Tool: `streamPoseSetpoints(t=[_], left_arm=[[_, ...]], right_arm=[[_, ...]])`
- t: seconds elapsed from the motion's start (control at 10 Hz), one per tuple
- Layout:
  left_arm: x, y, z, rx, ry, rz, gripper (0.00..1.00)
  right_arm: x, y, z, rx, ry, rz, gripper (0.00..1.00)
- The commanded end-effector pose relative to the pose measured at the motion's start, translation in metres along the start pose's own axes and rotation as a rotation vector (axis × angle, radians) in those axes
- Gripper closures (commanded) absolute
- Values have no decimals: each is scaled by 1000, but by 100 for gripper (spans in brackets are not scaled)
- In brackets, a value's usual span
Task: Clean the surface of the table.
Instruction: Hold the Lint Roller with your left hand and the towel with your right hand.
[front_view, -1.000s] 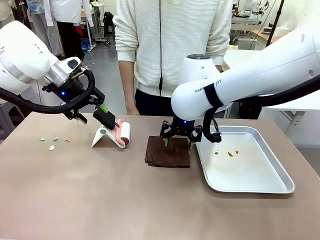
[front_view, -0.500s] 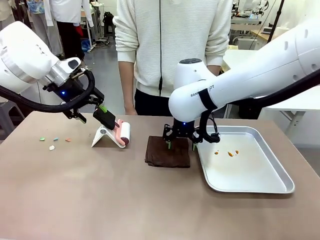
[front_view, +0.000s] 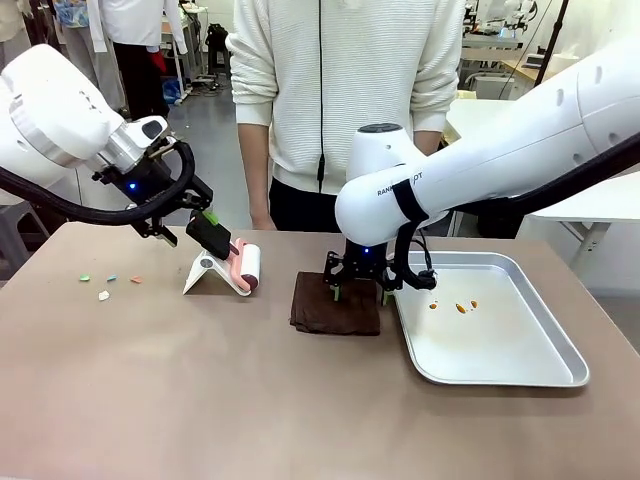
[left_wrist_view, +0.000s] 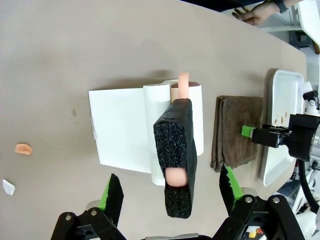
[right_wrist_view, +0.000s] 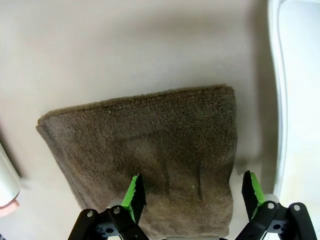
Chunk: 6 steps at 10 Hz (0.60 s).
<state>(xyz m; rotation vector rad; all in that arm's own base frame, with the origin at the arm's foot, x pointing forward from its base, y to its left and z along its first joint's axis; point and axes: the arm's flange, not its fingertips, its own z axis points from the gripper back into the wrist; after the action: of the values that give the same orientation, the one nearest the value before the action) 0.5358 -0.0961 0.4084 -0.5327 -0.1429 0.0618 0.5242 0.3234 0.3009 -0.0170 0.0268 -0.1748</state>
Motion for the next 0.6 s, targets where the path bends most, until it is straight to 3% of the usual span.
streamPoseSetpoints(t=[0.0,0.5], left_arm=[[6,-2,-3,-18,-19,-5,0],[8,-2,-7,-32,-47,-1,0]], right_arm=[[2,1,-1,36,13,1,0],[4,0,-6,55,20,12,0]])
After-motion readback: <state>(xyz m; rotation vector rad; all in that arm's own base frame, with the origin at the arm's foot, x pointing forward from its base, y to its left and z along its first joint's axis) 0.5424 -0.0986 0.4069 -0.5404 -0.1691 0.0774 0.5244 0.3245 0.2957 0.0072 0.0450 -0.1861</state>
